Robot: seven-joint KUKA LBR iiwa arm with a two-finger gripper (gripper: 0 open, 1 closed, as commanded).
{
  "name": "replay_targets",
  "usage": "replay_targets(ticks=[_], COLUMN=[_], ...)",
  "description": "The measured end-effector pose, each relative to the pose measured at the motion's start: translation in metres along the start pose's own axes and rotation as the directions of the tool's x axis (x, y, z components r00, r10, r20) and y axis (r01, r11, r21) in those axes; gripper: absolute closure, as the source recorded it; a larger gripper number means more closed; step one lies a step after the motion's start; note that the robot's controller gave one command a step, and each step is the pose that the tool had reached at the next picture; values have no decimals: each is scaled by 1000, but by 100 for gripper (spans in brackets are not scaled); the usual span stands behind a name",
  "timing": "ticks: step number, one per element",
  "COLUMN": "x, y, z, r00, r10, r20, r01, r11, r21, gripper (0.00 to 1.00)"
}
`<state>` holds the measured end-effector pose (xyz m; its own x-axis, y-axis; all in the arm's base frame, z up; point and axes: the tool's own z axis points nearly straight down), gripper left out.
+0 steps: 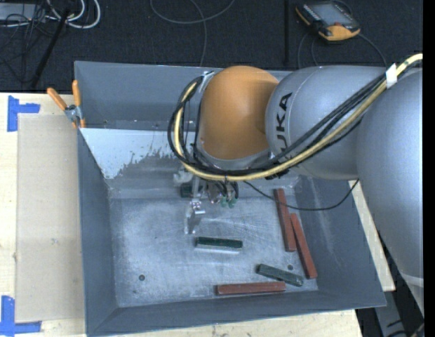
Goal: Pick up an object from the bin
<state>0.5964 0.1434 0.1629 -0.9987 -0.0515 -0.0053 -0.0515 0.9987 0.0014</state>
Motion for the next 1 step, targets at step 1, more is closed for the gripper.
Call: replay_targets(ticks=[1], x=[-1], y=[-45], z=[48], r00=[1000], r10=[-28], r20=[-8], r01=[28], r11=[1000], r21=[2], gripper=[0])
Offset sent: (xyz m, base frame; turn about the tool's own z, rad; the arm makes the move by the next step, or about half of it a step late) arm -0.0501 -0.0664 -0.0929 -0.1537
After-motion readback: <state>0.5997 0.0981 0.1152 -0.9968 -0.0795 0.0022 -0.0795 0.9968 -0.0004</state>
